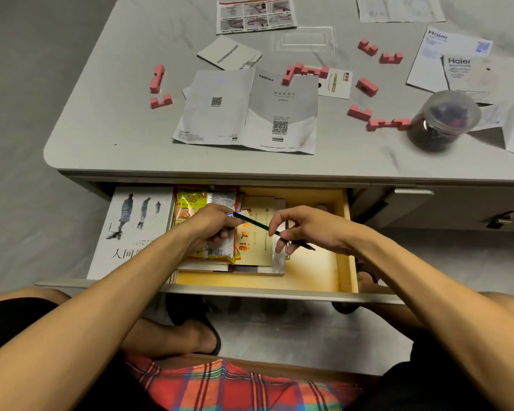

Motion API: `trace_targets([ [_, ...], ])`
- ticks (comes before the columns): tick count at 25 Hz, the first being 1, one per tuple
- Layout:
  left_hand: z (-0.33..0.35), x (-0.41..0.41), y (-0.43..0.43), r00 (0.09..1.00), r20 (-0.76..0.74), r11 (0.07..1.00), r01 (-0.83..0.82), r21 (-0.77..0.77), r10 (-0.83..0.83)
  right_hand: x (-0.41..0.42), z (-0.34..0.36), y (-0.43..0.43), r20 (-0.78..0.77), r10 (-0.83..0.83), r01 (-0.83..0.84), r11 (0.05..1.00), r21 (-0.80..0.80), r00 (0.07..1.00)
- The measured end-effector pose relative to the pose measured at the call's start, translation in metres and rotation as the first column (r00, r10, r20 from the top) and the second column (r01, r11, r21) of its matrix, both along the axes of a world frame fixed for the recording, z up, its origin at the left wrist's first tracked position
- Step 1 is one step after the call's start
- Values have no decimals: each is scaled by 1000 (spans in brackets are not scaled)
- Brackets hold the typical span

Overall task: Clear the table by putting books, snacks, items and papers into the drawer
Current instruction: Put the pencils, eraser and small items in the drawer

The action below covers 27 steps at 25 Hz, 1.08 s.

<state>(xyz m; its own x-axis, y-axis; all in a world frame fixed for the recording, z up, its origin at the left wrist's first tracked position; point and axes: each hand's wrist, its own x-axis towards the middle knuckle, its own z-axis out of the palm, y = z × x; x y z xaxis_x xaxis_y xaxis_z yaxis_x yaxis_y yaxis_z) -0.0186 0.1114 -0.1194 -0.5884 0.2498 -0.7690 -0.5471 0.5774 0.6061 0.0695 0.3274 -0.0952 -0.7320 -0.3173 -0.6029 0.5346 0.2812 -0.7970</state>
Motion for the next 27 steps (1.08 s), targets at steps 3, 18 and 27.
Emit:
trace_targets([
  [3,-3,-2,6,1000,-1,1000,-7,-3,7,1,-20,-3,-70,96,-81,978,192,993],
  [18,-2,-1,13,1000,-1,999,-6,-47,6,1,-124,-4,-105,64,24,739,673,992],
  [27,-3,1,20,996,86,999,-41,30,38,-7,-134,2,-197,-109,208,769,604,974],
])
